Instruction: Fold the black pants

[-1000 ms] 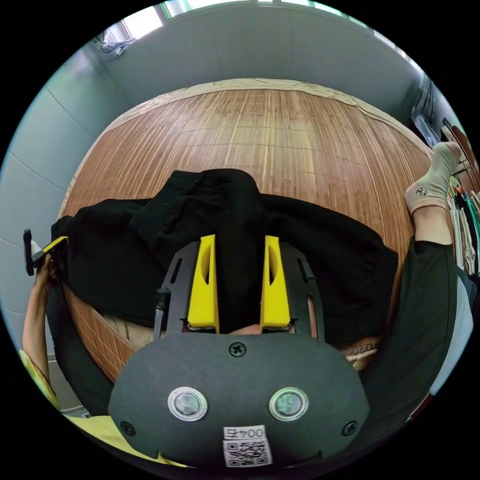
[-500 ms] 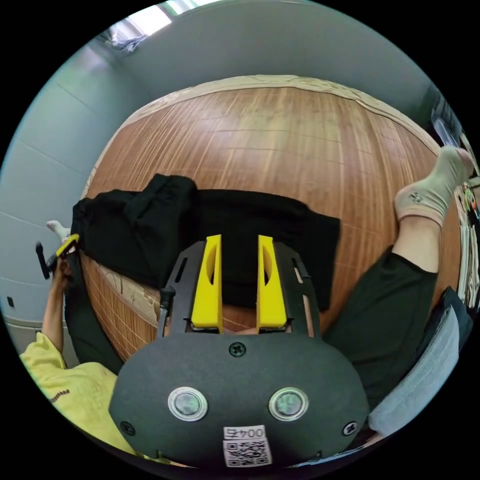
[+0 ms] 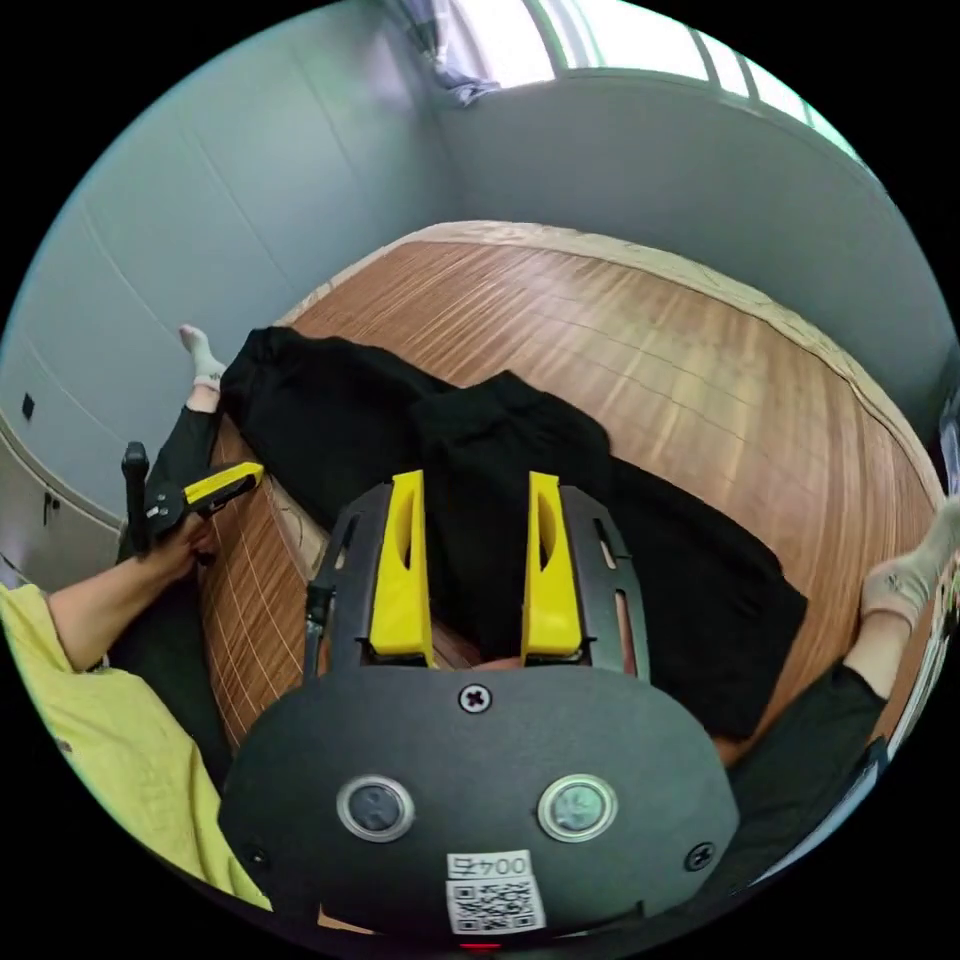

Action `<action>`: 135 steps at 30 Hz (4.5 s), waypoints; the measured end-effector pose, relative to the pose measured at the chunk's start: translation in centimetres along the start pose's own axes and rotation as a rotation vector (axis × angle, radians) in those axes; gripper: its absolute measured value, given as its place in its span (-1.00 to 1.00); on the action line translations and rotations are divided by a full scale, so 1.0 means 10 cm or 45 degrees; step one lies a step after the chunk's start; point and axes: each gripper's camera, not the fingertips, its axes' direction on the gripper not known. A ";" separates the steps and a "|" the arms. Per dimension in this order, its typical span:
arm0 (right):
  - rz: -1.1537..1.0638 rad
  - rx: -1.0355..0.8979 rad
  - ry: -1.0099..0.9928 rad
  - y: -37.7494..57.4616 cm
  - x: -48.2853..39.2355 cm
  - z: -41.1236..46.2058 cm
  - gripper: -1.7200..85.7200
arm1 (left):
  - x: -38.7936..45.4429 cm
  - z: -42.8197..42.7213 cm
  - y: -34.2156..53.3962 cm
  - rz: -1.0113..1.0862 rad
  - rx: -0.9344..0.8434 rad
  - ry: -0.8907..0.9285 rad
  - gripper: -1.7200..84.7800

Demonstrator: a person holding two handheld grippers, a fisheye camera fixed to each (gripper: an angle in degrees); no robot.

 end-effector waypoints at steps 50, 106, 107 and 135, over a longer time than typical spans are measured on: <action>0.882 -0.100 0.029 1.36 3.17 -1.10 -0.84 | 1.36 -0.36 0.36 0.075 -0.001 -0.168 -0.96; 0.689 -0.471 0.088 0.52 2.93 -0.75 -0.69 | 3.54 -0.49 -0.93 0.552 0.053 0.376 -0.77; 0.686 -0.475 0.091 0.51 2.92 -0.74 -0.69 | 3.57 -0.50 -0.91 0.563 0.060 0.354 -0.77; 0.583 -0.353 0.084 0.03 3.02 -0.44 -0.69 | 3.06 0.30 -2.56 0.692 0.021 0.102 -0.69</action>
